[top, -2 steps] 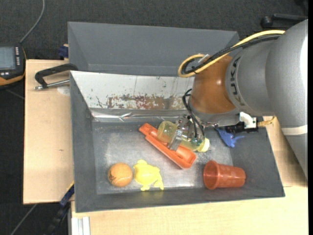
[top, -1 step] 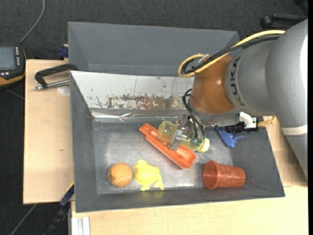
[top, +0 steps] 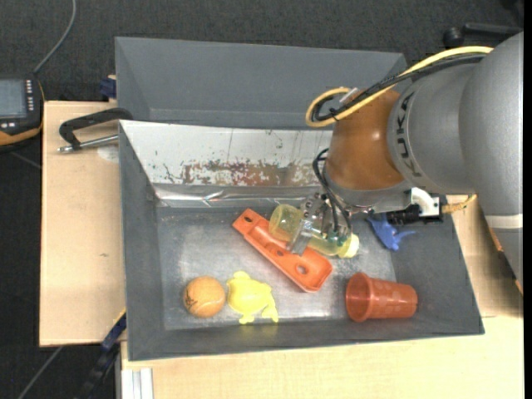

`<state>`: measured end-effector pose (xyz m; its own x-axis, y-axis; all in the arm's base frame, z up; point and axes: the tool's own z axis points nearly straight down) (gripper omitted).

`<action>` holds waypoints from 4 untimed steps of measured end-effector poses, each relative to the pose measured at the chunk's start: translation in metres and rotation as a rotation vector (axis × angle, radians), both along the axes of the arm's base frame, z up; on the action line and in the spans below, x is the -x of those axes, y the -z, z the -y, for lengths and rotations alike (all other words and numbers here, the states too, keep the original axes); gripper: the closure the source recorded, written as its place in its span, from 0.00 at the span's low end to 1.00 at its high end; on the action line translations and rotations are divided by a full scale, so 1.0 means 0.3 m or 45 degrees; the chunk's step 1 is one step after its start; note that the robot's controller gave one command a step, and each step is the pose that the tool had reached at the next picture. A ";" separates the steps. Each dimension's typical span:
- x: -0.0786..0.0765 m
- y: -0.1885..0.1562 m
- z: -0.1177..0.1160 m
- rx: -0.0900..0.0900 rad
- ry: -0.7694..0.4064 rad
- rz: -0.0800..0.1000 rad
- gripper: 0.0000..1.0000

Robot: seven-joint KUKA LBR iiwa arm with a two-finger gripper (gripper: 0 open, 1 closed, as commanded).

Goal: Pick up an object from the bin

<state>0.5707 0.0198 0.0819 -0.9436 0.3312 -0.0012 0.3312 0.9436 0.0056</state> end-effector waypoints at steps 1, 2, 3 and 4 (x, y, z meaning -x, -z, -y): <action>-0.004 -0.096 0.000 0.000 0.000 0.007 1.00; -0.009 -0.160 0.001 0.000 0.000 0.013 1.00; -0.010 -0.209 0.001 0.000 0.000 0.014 1.00; -0.009 -0.260 0.000 -0.001 -0.001 0.014 1.00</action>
Offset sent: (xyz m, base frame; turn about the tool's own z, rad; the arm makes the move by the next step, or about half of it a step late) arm 0.0000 -0.0001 0.0205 0.0000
